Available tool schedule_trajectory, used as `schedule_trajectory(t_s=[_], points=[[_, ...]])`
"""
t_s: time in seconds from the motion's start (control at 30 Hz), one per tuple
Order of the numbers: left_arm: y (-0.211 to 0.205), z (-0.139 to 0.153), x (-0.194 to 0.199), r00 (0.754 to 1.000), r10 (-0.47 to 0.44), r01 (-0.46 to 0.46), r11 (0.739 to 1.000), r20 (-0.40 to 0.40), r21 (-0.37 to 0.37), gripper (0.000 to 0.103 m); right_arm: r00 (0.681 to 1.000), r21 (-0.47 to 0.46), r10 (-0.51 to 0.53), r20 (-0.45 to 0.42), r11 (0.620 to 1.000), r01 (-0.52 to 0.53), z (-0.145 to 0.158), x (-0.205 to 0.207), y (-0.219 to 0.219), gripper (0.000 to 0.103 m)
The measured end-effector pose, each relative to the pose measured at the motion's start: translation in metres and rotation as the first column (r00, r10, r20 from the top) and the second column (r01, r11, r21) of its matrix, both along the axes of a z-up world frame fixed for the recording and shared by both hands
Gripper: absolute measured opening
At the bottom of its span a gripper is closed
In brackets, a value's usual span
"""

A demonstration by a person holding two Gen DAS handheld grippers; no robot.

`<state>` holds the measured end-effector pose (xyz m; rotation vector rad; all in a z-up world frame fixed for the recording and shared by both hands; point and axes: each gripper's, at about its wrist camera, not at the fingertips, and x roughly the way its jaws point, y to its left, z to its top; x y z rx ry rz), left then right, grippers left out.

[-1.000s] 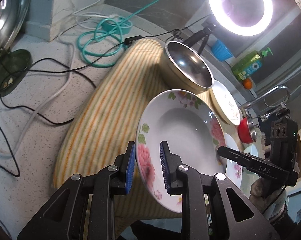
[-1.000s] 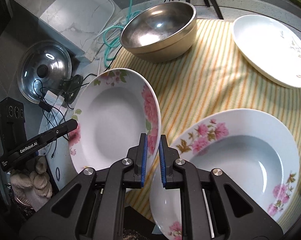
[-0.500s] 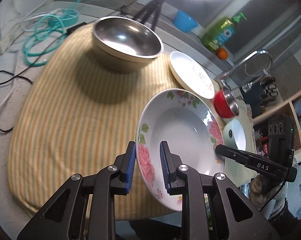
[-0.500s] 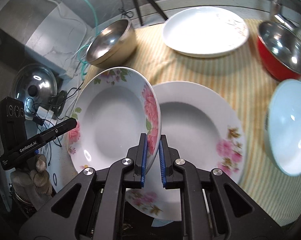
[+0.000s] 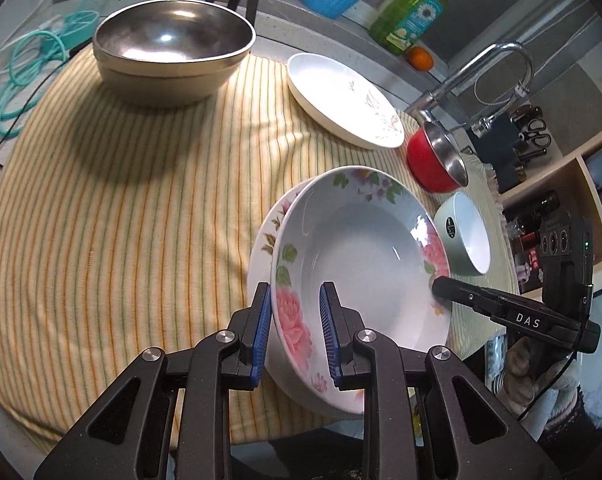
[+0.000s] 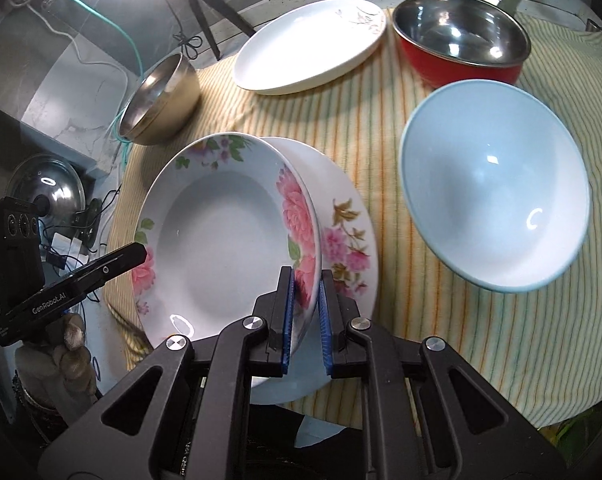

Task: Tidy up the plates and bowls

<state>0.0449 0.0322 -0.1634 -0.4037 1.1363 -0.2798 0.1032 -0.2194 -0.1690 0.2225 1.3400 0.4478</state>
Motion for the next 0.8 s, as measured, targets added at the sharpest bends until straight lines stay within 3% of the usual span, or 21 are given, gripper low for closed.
schedule_trajectory(t_s=[0.8], points=[[-0.017,-0.008,0.005,0.999,-0.037,0.039,0.997,-0.032,0.073,0.022,0.999,-0.073,0.031,0.011,0.997,-0.031,-0.003,-0.001,0.003,0.015]])
